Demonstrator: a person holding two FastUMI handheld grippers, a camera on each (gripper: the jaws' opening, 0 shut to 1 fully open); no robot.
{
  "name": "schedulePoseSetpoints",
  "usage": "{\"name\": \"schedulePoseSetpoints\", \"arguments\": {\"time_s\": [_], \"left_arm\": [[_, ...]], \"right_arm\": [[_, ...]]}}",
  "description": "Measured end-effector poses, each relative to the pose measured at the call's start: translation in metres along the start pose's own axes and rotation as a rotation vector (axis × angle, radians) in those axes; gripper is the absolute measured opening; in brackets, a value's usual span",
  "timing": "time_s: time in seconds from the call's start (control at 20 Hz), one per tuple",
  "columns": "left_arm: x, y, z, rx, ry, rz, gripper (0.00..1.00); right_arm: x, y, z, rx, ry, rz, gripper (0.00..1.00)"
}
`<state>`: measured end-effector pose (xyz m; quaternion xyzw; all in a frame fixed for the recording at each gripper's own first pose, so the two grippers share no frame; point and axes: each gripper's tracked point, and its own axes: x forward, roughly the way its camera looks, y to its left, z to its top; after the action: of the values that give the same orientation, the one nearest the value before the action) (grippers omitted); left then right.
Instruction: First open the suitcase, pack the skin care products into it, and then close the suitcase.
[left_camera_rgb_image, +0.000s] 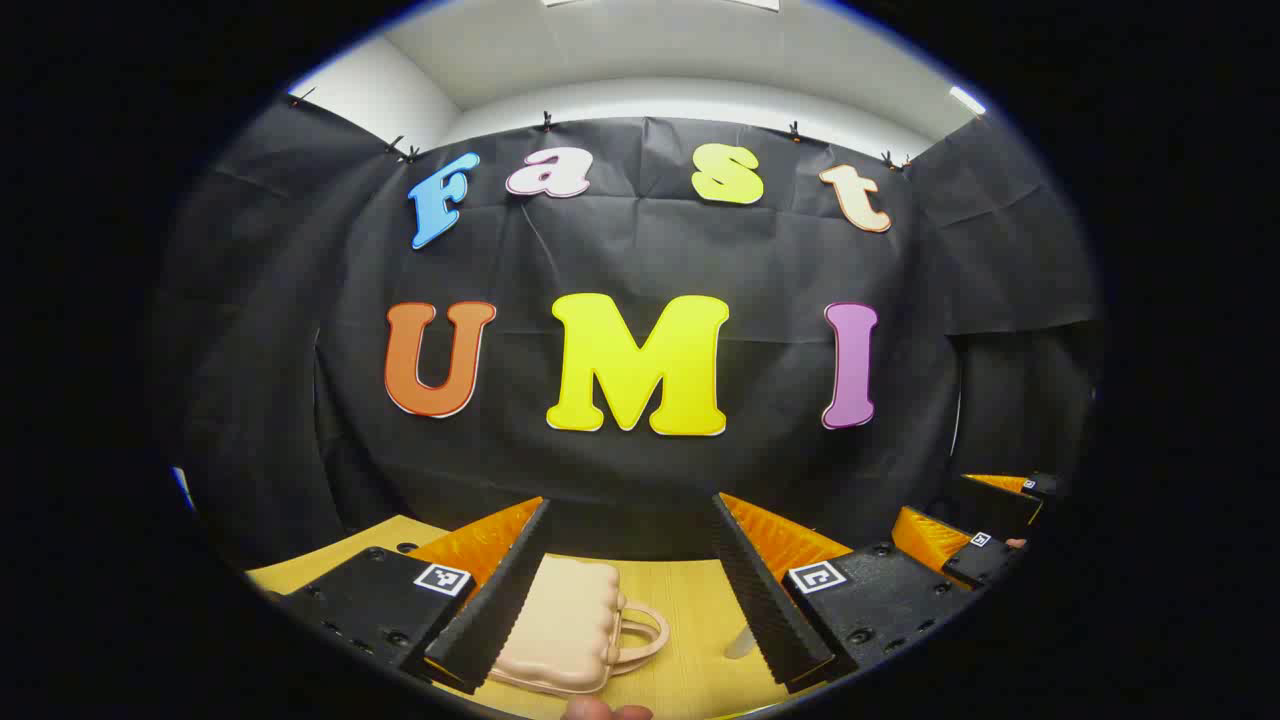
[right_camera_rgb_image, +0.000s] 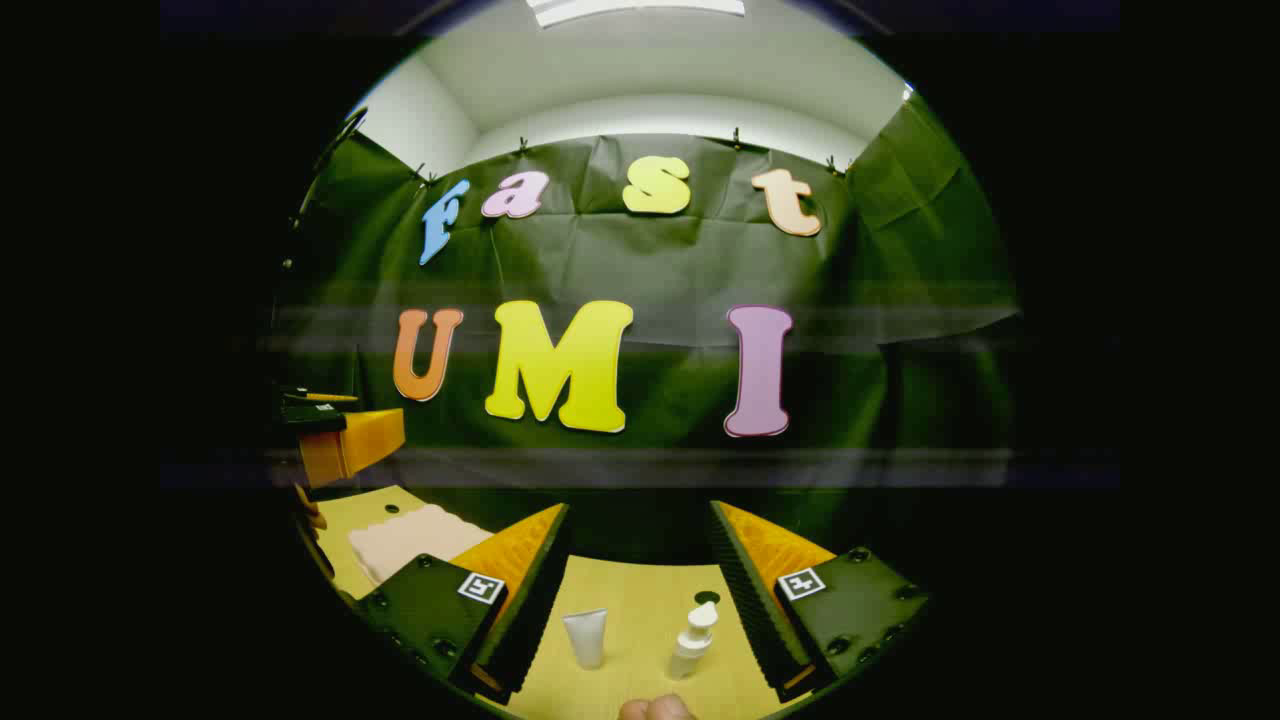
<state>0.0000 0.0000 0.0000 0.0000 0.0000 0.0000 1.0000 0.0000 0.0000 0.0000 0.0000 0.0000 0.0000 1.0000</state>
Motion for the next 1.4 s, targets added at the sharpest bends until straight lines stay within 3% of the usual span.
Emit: {"name": "schedulePoseSetpoints", "arguments": {"time_s": [0.85,1.15,1.4], "left_arm": [[0.022,-0.009,-0.031,-0.033,0.07,-0.092,1.0],[0.024,-0.027,-0.062,0.037,0.096,-0.144,1.0],[0.031,-0.042,-0.121,0.149,0.179,-0.173,1.0]], "right_arm": [[0.01,0.0,-0.012,-0.004,0.016,-0.071,0.8],[0.008,-0.007,-0.028,-0.016,0.053,-0.064,0.8],[0.01,-0.053,-0.057,-0.045,0.113,-0.092,0.81]]}}
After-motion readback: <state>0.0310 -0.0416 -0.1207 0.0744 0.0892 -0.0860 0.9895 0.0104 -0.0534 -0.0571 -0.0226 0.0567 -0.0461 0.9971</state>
